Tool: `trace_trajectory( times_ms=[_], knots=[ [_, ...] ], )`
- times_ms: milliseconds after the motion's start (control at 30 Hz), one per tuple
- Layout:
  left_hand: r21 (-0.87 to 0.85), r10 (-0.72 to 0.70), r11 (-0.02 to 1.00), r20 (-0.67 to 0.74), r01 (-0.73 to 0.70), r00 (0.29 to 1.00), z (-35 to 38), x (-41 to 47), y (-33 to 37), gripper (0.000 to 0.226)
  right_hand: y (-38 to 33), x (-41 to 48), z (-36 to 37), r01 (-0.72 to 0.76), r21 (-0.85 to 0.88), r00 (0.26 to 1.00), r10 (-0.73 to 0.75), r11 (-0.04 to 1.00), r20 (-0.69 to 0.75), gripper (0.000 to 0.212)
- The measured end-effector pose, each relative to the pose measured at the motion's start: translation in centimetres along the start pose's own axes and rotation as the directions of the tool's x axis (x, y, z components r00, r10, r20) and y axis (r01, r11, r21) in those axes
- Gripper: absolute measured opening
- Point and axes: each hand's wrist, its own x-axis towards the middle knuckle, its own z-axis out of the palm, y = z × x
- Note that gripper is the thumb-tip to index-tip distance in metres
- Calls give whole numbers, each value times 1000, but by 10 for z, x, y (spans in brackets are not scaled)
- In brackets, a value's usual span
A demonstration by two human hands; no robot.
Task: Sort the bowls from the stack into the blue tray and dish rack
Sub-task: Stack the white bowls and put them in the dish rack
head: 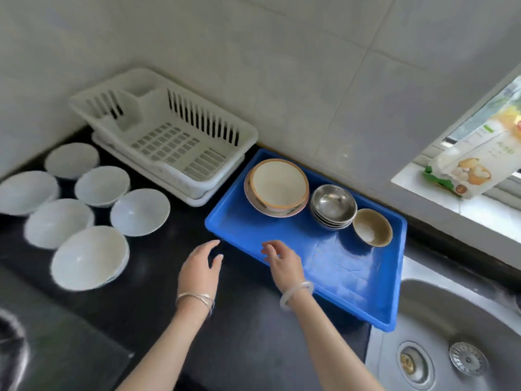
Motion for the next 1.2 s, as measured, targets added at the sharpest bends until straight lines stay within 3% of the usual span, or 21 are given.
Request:
trace_trajectory(
  times_ms=[167, 333, 400, 533, 667, 733, 933, 1033, 1200],
  knots=[
    [4, -135, 990, -309, 143, 941, -60, -4, -72, 39, -48, 5, 92, 117, -180, 976, -80, 977, 204, 27],
    [2, -257, 956, -468, 292, 846, -94, 1, -131, 41, -86, 30, 162, 138, -342, 937, -11, 930, 350, 48],
    [-91, -329, 941, -464, 326, 822, -102, 6, -145, 45, -97, 42, 182, 107, -353, 936, 26, 929, 352, 52],
    [-261, -385, 919, -441, 295, 810, -113, 16, -159, 59, -109, 59, 207, -33, -257, 956, 106, 966, 274, 39],
    [-408, -461, 862, -390, 299, 797, -121, 20, -164, 70, -113, 71, 219, -296, 154, 928, 246, 943, 279, 33],
    [-455, -511, 825, -350, 335, 785, -123, 21, -167, 73, -116, 71, 218, -326, 252, 932, 265, 911, 248, 30],
    [-599, -527, 739, -229, 308, 818, -125, 22, -180, 65, -126, 55, 196, -194, 275, 972, 147, 942, 181, 34],
    [-667, -518, 695, -206, 268, 830, -126, 24, -185, 60, -138, 39, 191, -82, 204, 979, 41, 976, 199, 21],
    [-887, -560, 424, -98, 183, 823, -129, 26, -189, 40, -152, 15, 212, -32, -49, 958, 45, 998, 284, 19]
  ],
)
